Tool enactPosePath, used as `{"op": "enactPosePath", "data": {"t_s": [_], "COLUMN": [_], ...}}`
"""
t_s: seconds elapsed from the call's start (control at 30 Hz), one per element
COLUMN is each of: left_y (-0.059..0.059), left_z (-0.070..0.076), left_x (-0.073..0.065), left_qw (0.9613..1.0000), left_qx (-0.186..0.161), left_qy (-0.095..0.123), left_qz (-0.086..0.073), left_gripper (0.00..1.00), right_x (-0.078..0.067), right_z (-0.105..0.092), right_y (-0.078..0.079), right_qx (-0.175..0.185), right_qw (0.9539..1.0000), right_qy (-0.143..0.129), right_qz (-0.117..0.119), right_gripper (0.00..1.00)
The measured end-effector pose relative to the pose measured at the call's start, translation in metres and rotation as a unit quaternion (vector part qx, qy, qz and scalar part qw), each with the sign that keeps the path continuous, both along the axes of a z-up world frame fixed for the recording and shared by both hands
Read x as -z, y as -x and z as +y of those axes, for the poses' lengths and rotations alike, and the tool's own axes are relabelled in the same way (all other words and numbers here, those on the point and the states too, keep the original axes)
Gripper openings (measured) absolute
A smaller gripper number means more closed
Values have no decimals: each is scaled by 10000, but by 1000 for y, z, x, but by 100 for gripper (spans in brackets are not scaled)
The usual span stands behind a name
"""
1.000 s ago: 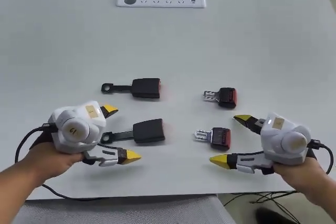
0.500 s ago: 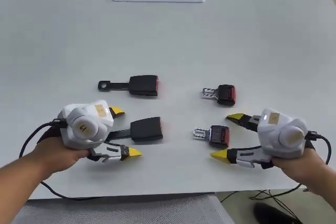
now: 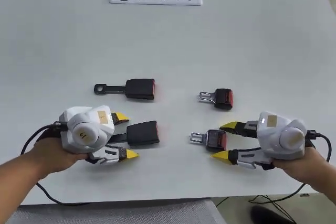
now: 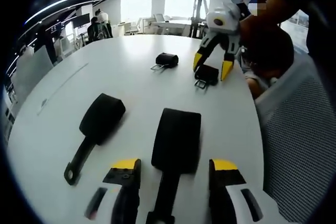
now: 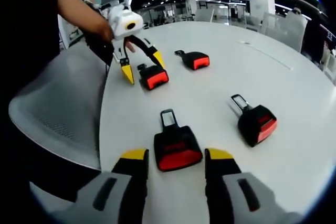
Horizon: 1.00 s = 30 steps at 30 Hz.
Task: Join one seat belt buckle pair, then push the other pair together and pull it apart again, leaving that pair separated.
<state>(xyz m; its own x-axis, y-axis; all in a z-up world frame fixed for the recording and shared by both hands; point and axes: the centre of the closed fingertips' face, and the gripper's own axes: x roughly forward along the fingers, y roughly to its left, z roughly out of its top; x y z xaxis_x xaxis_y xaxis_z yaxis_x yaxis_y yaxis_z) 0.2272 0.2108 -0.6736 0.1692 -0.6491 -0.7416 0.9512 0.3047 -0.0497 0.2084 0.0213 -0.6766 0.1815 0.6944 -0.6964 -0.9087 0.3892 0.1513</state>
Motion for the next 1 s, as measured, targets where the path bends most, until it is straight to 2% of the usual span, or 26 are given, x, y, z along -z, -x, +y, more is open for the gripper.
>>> {"op": "enactPosePath", "data": {"t_s": [0.1, 0.17, 0.2, 0.27, 0.3, 0.37, 0.43, 0.47, 0.63, 0.8, 1.0], "left_y": [0, -3, -1, -1, -1, -1, 0, -1, 1, 2, 2], "left_z": [2, 4, 3, 3, 4, 3, 4, 3, 3, 4, 4], "left_x": [1, 1, 0, 0, -1, -1, 1, 1, 2, 4, 3], "left_qw": [9999, 9994, 9996, 9995, 9994, 9992, 9988, 9985, 9966, 9918, 9903], "left_qx": [124, 215, 183, 233, 275, 314, 411, 457, 745, 1198, 1307], "left_qy": [-80, -182, -146, -148, -157, -133, -196, -198, -274, -414, -440], "left_qz": [-79, -219, -141, -158, -161, -188, -191, -216, -211, -177, -147], "left_gripper": [50, 45, 44, 41, 41, 37, 32, 32, 32, 31, 31], "right_x": [0, 1, 1, 1, 2, 2, 2, 2, 2, 2, 1], "right_z": [0, -1, -1, -1, -2, -1, -1, -1, -1, -1, -1], "right_y": [-2, -3, -4, -4, -4, -4, -4, -4, -3, -3, -3], "right_qx": [14, -6, -60, -136, -364, -290, -334, -429, -405, -429, -501], "right_qw": [10000, 10000, 10000, 9999, 9990, 9995, 9993, 9988, 9990, 9989, 9986], "right_qy": [4, 25, 49, 73, 167, 94, 85, 106, 74, 6, -78], "right_qz": [17, 28, 6, -48, -220, -127, -135, -199, -170, -173, -138], "right_gripper": [38, 37, 37, 36, 36, 35, 35, 35, 34, 34, 34]}}
